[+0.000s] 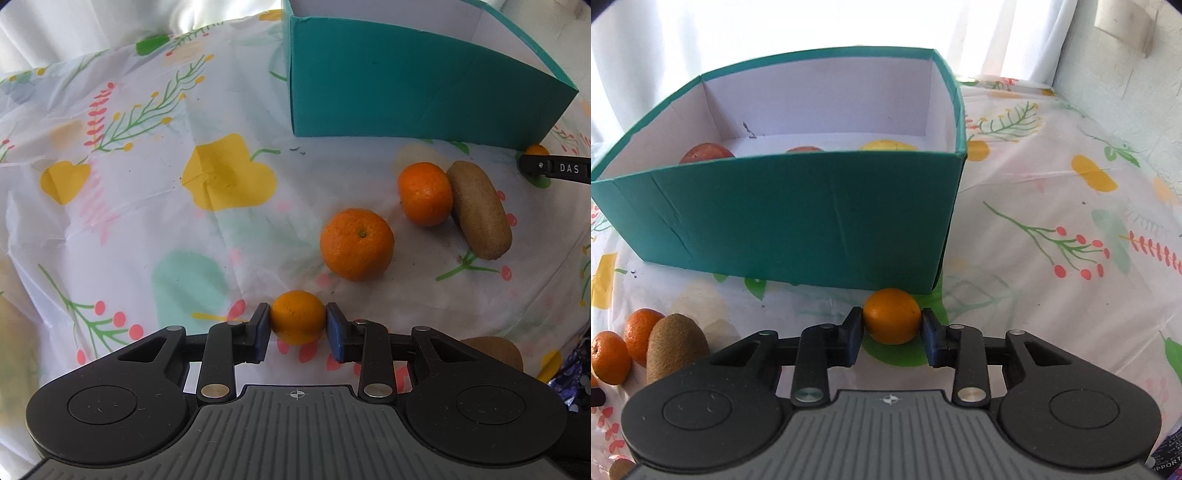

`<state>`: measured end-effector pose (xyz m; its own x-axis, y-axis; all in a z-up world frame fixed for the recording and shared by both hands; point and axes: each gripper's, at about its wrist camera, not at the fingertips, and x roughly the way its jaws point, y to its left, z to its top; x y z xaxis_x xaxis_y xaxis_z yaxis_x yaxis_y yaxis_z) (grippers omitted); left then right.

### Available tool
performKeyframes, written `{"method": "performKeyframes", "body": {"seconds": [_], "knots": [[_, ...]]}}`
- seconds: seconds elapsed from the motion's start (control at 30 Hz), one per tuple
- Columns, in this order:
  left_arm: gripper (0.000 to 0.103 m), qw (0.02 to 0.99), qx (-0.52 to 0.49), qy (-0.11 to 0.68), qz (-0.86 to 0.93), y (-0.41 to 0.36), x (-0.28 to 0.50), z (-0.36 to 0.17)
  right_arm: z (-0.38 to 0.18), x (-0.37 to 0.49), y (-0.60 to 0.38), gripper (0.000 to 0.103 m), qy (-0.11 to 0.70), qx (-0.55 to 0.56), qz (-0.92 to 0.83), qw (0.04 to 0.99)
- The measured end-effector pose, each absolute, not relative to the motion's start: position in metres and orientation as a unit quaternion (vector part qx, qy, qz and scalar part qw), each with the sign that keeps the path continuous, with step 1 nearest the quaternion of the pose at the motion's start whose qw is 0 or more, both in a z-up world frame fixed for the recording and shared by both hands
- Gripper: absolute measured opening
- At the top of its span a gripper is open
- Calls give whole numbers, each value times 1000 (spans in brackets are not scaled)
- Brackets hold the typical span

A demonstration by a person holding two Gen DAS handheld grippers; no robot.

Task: Organize fruits
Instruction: 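Lift the orange and tangerine and carry both over the teal box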

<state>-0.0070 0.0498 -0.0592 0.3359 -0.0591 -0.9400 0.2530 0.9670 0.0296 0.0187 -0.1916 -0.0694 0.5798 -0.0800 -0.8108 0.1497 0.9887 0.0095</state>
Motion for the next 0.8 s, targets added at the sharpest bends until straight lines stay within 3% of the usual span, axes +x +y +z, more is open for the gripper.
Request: {"method": "performKeyframes", "body": {"seconds": [0.4,0.8], "knots": [[35,824,98,553,-80,39,-3,-35,-35,-4,-181,32,431,58,-50,899],[35,875,115,460,-100,4,27,41,25,-16,-168,33,376,47,-34,925]]}}
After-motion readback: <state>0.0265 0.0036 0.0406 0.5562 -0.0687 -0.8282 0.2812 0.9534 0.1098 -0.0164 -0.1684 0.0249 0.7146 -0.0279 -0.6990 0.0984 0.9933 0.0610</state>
